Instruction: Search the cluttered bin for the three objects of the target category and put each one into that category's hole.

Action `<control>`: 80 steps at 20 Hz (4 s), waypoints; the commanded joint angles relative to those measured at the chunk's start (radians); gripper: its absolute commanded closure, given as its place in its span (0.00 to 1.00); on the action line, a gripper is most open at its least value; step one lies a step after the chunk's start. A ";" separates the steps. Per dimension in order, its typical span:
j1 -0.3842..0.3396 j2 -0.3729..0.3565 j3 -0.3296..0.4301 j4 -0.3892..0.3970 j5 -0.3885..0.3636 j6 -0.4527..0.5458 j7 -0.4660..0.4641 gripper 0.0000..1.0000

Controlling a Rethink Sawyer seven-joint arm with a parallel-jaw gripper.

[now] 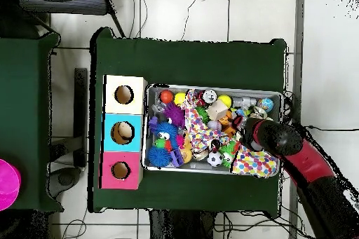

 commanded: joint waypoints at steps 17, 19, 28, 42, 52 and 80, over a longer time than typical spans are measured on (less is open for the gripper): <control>0.060 -0.069 0.036 -0.004 -0.053 -0.068 0.084 1.00; 0.057 -0.131 0.029 0.037 -0.047 -0.033 0.088 1.00; 0.061 -0.297 -0.006 0.181 -0.029 0.006 0.121 1.00; 0.103 -0.446 -0.028 0.407 0.082 0.125 0.172 1.00; 0.141 -0.543 0.015 0.621 0.251 0.047 0.214 1.00; 0.484 -0.501 0.118 0.801 0.849 0.061 0.234 1.00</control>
